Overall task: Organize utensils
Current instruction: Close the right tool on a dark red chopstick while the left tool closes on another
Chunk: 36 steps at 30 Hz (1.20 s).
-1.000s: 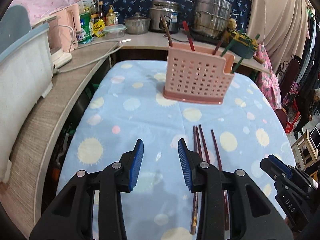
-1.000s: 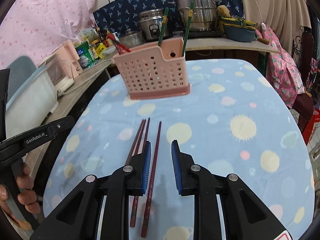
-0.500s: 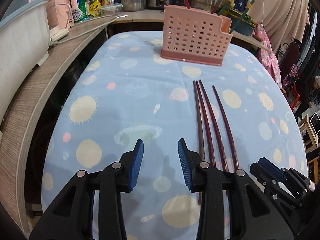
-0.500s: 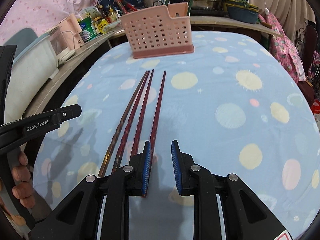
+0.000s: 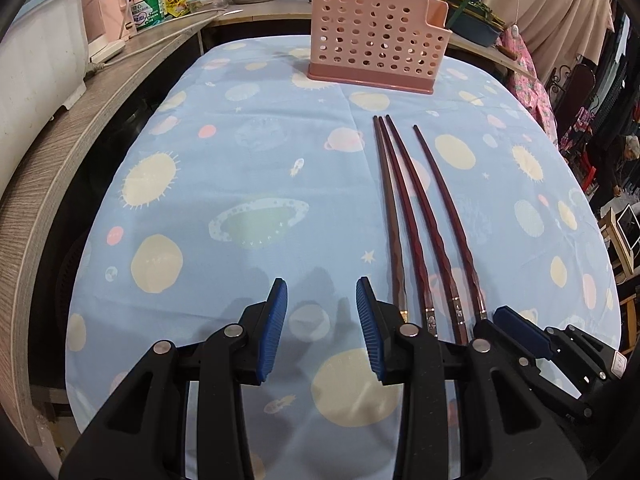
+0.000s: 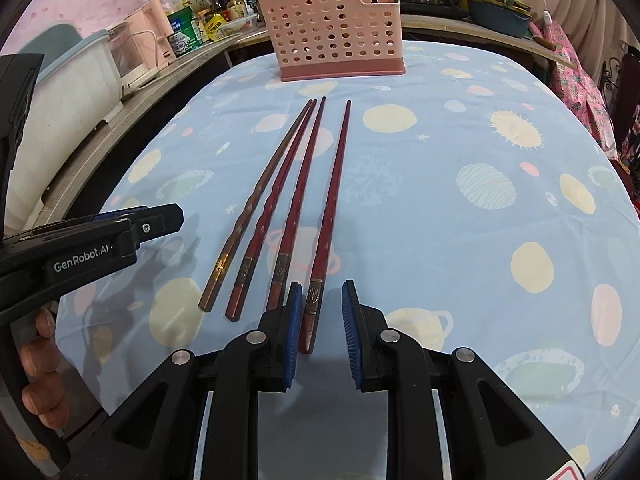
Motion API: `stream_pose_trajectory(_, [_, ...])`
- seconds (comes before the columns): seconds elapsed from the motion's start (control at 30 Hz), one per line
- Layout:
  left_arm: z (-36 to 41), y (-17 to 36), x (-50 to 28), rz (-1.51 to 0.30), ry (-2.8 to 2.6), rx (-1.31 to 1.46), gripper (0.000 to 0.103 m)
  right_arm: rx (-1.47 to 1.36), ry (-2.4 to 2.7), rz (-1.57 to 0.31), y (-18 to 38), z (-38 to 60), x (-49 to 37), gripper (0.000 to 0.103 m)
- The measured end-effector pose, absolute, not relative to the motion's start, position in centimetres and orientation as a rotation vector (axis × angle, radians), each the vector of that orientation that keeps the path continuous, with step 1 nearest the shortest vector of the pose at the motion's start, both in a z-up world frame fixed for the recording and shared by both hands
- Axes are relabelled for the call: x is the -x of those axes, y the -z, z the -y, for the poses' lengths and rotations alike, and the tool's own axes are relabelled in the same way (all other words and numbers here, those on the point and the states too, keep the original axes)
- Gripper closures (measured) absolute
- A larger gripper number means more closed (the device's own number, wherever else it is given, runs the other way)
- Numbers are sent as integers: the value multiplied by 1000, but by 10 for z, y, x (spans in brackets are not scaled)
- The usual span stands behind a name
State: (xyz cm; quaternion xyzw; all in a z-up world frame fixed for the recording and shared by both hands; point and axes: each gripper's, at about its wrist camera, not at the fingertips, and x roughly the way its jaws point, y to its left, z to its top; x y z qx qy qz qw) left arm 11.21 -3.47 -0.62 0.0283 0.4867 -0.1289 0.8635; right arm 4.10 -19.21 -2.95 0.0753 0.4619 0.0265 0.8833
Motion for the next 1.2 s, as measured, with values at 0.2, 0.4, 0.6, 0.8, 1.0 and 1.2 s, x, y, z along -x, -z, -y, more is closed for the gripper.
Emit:
stream_pose_trajectory(0.2, [38,9,-108,-1027,287,-61,68,-139,-35,-952,31,193,-40,94])
stream_pose_trajectory(0.4, [47,14,-99,-1037,318,-78,64,-147,-18,-945,32,200,-39,96])
stream_pose_trajectory(0.6, [57,20,-94,-1055,346,-92,58,-154,-17,-943,32,202,-38,96])
stream_pose_trajectory(0.8, [64,27,-94,-1072,355,-111,58,-161,-18,-942,32,204,-37,96])
stream_pose_trajectory(1.0, [66,30,-94,-1055,339,-135,59,-159,-18,-942,32,204,-38,96])
stream_pose_trajectory(1.2, [68,30,-93,-1045,325,-160,61,-159,-17,-941,32,204,-37,96])
